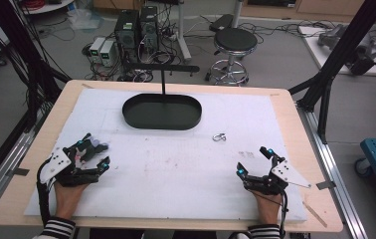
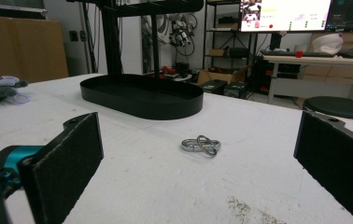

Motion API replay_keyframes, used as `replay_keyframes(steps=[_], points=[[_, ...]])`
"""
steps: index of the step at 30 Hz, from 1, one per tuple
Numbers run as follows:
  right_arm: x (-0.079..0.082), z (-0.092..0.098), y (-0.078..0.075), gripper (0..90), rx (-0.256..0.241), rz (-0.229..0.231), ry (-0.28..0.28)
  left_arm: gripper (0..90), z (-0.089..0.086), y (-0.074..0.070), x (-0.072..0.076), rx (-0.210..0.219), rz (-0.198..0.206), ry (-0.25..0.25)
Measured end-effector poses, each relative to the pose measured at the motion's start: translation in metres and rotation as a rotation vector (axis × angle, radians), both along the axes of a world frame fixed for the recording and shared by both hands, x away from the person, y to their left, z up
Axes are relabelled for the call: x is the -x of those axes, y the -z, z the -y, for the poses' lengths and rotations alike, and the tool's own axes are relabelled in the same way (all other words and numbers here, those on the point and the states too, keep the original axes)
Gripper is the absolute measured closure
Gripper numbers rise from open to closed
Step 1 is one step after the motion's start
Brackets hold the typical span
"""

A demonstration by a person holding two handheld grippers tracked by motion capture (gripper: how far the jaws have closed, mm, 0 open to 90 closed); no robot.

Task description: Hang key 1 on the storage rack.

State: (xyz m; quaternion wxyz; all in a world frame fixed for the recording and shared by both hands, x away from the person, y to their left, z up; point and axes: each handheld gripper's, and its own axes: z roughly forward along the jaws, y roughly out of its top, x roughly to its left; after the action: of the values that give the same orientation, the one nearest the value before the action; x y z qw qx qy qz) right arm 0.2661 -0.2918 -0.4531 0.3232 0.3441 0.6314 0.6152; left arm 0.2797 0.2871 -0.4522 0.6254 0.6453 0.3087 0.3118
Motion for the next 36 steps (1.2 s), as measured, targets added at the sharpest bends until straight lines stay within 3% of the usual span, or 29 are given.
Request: replay_keyframes(steps=[8, 19, 25, 30, 32, 36], points=[[0.001, -0.001, 0.000, 0.5, 0.008, 0.006, 0.003, 7.5, -0.001, 0.000, -0.001, 0.024, -0.009, 0.002], [0.001, 0.000, 0.000, 0.5, 0.000, 0.013, 0.009, 7.5, -0.001, -0.001, 0.000, 0.011, 0.000, 0.025], [0.001, 0.000, 0.000, 0.5, 0.000, 0.015, 0.008, 6.3, -0.005, -0.022, 0.005, 0.041, 0.029, 0.053], [0.001, 0.000, 0.000, 0.5, -0.001, 0.015, 0.007, 5.5, -0.012, -0.046, 0.007, -0.013, -0.002, 0.025], [0.001, 0.000, 0.000, 0.5, -0.001, 0.015, 0.008, 5.5, -0.013, -0.049, 0.007, -0.022, -0.012, 0.018], [0.001, 0.000, 0.000, 0.5, 0.000, 0.015, 0.008, 5.5, -0.017, -0.059, 0.005, -0.081, -0.052, 0.006]])
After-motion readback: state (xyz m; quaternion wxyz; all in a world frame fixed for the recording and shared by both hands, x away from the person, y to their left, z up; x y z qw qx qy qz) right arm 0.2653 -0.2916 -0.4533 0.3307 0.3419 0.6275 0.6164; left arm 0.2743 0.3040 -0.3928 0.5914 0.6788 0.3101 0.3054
